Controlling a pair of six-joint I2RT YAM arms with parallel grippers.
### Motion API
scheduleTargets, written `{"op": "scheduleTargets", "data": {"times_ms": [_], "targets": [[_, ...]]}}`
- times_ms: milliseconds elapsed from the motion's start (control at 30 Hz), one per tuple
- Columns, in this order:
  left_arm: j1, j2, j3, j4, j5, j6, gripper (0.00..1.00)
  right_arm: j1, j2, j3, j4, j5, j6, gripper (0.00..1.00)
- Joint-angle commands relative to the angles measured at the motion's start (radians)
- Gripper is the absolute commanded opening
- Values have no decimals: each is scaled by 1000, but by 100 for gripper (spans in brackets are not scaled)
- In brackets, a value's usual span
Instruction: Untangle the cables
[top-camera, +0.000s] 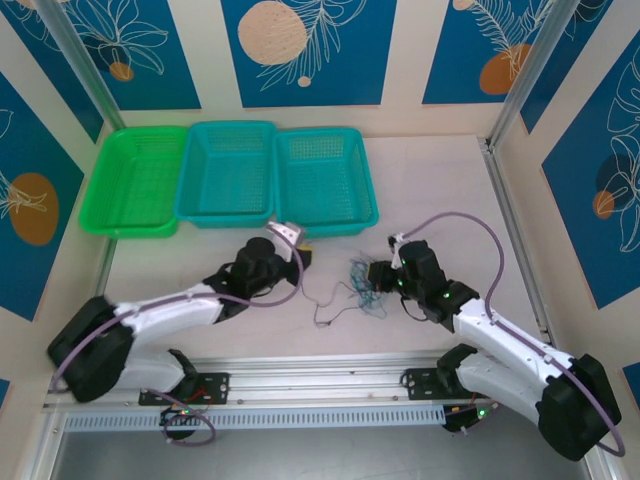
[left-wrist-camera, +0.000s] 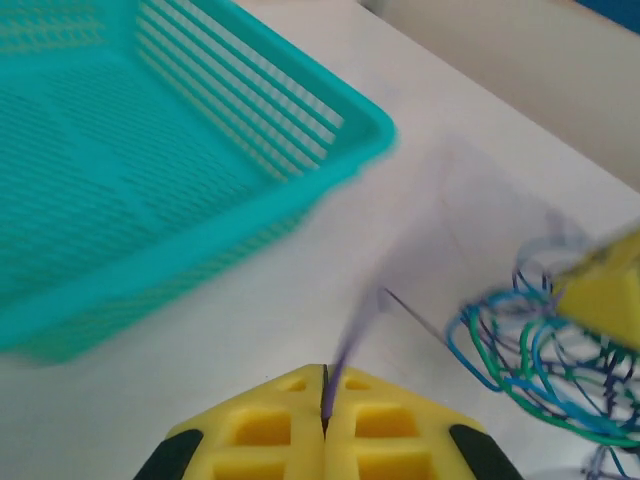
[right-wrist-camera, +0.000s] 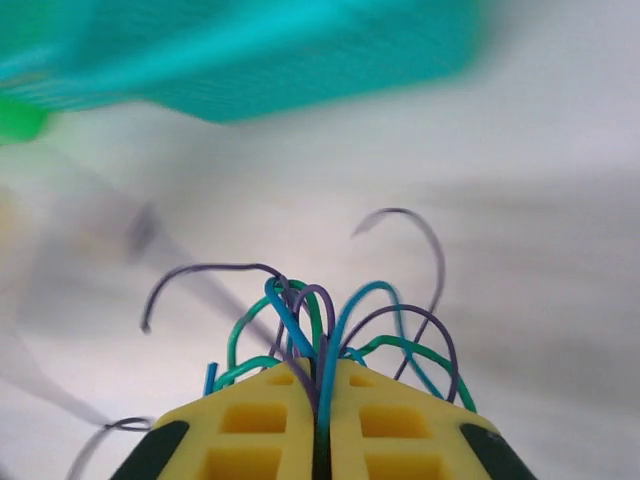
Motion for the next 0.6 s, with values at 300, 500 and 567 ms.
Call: {"op": "scheduleTargets", "data": {"times_ms": [300,500,567], "targets": [[169,-380,127,-503,-294,10,0,-228,-71,-88,-328,338,473,32],[212,-390,111,-504,-149,-3,0,-262,-75,-46,-287,244,359,36],[212,-369,87,-479,-95,-24,0,-256,-81,-21,-247,137,280,41]]}}
